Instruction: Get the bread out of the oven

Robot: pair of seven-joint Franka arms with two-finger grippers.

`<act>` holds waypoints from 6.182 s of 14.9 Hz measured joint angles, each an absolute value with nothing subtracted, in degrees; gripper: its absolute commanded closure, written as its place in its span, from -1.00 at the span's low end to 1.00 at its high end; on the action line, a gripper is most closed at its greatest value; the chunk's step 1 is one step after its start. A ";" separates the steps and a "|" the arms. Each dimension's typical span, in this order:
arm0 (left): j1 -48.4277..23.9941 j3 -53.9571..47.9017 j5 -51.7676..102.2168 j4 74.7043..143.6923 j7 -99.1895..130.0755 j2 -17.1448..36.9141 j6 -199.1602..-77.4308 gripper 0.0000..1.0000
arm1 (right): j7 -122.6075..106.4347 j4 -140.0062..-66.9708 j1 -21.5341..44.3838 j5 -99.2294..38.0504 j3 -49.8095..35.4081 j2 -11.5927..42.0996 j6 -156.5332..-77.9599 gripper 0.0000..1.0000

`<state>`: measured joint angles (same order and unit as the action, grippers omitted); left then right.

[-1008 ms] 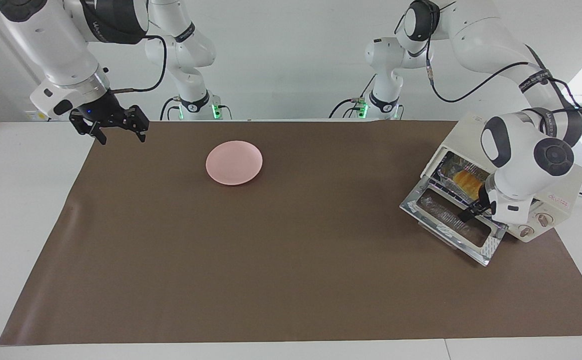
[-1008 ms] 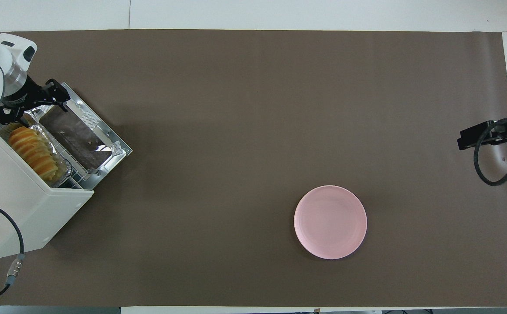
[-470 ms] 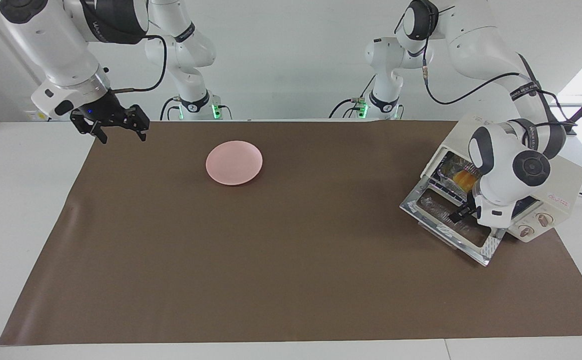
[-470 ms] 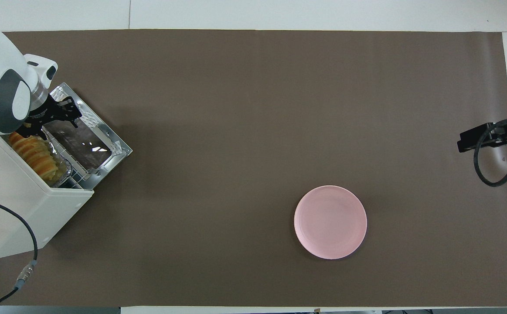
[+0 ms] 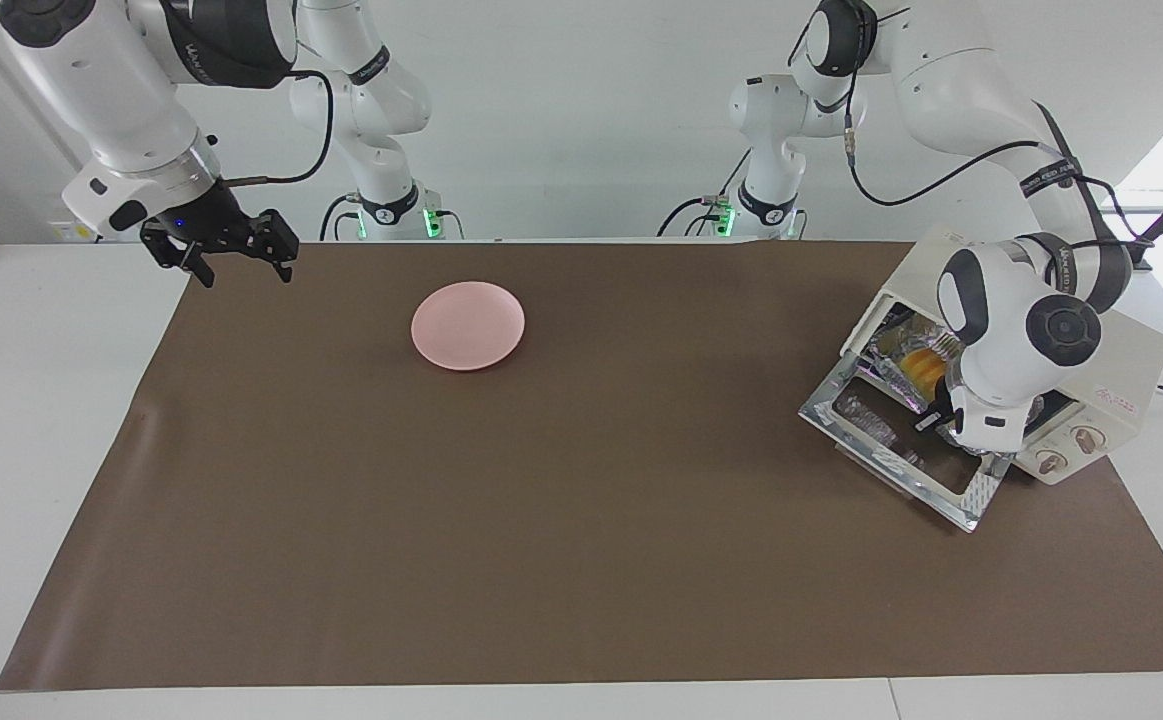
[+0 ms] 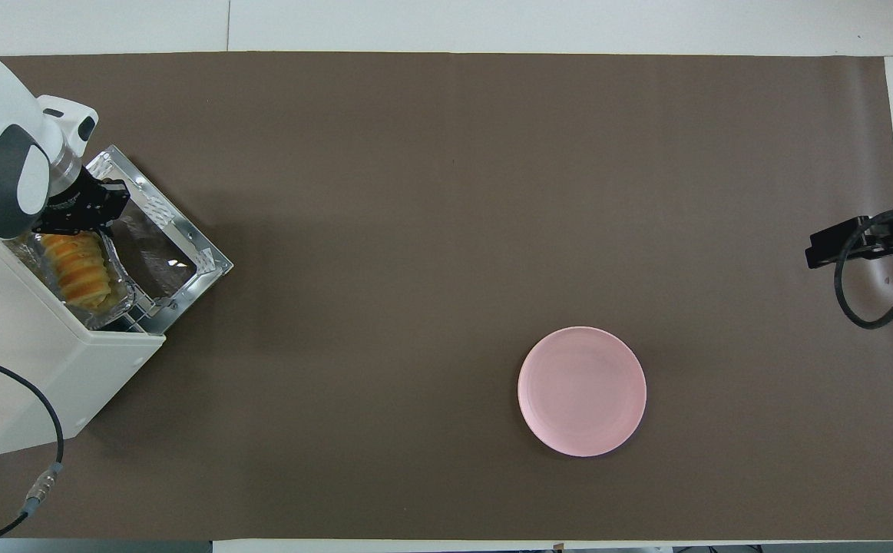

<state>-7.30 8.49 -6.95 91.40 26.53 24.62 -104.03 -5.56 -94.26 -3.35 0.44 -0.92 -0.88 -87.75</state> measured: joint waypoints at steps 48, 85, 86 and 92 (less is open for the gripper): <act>-14.68 16.02 2.92 87.75 3.54 8.11 -83.38 -1.00 | 24.79 -90.61 30.03 -3.99 -1.65 26.62 -114.86 -1.00; 5.78 -5.50 2.29 91.58 3.33 2.53 -82.27 -1.00 | 13.46 -84.02 12.06 -2.99 -0.12 30.04 -110.50 1.00; 5.77 -5.56 2.29 91.58 3.33 2.51 -82.27 -1.00 | 11.87 -85.79 11.29 -2.99 -0.12 29.95 -112.36 1.00; 5.77 -5.84 2.28 91.63 3.32 2.20 -82.39 -1.00 | 9.56 -91.78 10.30 -2.99 -0.14 28.51 -117.49 0.17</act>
